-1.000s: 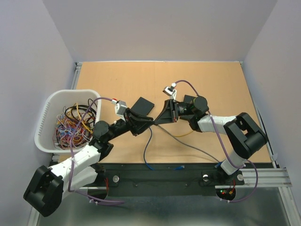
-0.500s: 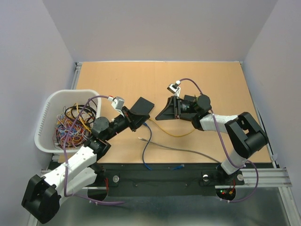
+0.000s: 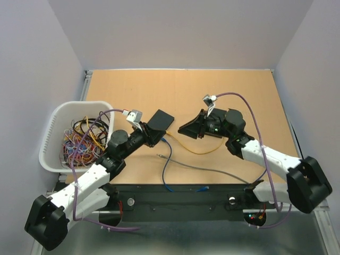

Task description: Insert the plug into the switch port

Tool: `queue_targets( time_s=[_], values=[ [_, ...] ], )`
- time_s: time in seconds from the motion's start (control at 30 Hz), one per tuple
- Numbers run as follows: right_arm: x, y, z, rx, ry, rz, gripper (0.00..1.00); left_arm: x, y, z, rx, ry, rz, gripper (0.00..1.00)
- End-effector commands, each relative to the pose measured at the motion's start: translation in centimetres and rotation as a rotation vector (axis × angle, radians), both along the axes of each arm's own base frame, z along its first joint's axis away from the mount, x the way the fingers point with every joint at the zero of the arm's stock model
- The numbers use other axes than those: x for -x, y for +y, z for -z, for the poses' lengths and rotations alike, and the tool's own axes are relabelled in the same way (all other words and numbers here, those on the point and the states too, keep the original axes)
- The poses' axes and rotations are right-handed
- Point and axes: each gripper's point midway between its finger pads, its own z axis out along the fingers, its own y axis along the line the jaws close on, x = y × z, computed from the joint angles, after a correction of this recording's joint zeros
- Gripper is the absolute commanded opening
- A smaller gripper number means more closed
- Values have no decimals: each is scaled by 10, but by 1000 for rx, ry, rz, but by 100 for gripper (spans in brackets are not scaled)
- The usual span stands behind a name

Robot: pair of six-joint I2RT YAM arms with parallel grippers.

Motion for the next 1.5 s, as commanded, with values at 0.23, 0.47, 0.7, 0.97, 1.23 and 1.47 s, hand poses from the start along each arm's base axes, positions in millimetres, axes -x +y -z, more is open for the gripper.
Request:
queue_targets(
  time_s=[0.23,0.47,0.7,0.97,1.23,1.47],
  values=[
    [18,6,132,796,-218,278,45,-42,52,4,-132,41,-353,62],
    [17,16,173,920,-201,259,48,-42,65,1,-129,44,-408,63],
    [18,31,184,933,-197,214,47,-41,67,7,-128,58,-413,63],
    [29,43,173,846,-200,160,1,-37,64,2,-100,25,-385,62],
    [58,58,89,531,-272,59,1,-16,53,-38,6,-107,-270,61],
    [92,44,-6,113,-282,-166,0,26,42,-91,206,-257,-98,59]
  ],
)
